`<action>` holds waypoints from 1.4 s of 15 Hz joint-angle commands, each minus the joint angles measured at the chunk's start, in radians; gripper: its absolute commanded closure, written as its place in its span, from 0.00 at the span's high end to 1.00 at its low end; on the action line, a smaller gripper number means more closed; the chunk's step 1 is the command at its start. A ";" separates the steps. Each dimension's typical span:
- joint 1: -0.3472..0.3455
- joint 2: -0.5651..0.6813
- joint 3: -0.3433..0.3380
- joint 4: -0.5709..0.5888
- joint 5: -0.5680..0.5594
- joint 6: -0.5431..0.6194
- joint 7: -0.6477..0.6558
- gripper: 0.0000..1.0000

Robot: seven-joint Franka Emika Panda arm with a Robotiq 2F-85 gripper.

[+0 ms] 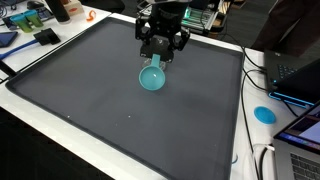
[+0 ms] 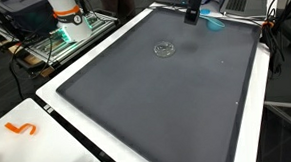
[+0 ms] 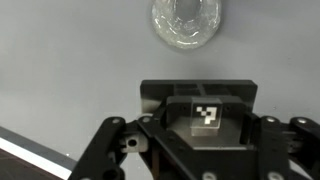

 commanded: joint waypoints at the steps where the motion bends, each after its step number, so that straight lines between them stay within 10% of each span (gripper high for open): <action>1: -0.047 0.003 0.000 0.010 0.083 0.016 -0.088 0.31; 21: -0.251 -0.075 0.007 -0.142 0.438 0.186 -0.490 0.31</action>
